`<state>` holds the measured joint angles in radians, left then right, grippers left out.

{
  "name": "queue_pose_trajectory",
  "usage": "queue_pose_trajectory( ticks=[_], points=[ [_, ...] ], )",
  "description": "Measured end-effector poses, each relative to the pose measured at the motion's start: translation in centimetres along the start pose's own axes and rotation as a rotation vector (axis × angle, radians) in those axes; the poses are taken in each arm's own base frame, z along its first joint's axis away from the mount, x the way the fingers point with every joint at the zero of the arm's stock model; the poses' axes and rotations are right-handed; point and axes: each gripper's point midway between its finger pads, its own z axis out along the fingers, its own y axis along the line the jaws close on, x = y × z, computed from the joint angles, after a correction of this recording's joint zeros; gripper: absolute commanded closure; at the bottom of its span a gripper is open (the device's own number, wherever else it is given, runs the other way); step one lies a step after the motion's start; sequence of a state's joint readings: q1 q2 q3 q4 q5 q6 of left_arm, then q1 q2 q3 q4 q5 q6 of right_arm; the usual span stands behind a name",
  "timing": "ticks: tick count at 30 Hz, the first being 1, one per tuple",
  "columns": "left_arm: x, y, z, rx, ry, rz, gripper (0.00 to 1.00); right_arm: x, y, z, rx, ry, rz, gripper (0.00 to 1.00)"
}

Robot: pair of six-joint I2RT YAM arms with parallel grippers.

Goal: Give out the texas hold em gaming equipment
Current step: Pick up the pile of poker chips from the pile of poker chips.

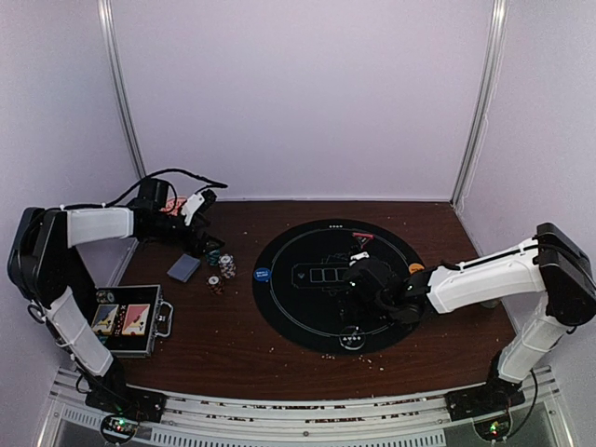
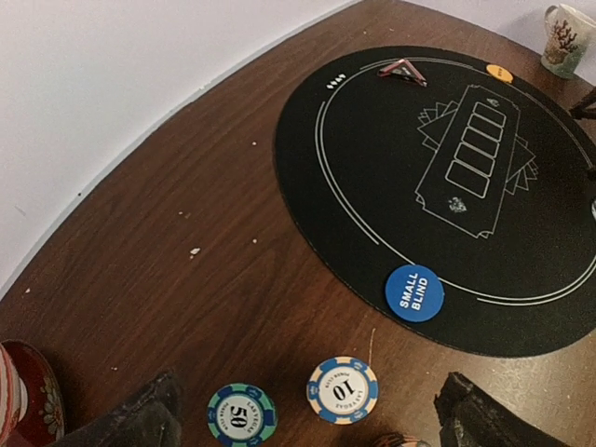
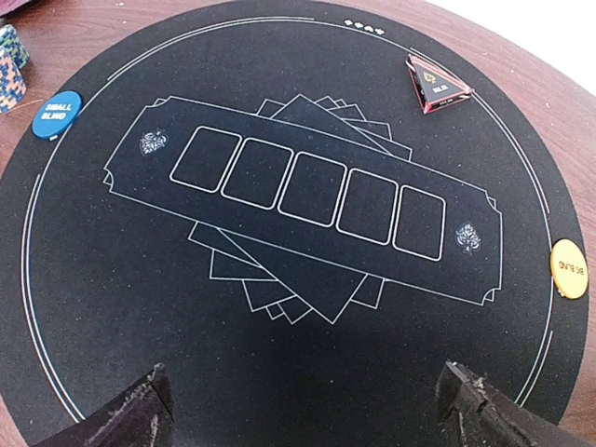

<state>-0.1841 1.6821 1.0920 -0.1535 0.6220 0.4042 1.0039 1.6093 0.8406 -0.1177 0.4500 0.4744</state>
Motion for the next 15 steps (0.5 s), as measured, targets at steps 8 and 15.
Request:
queue_pose_trajectory(
  ticks=[8,15],
  points=[
    [0.5,-3.2,1.0,0.083,0.046,0.074,0.02,1.1,-0.1,1.2,0.039,0.028,-0.026,0.00],
    [1.2,-4.5,1.9,0.101,0.095,0.104,0.06,0.9,-0.3,1.1,0.048,0.020,-0.024,0.00]
  ],
)
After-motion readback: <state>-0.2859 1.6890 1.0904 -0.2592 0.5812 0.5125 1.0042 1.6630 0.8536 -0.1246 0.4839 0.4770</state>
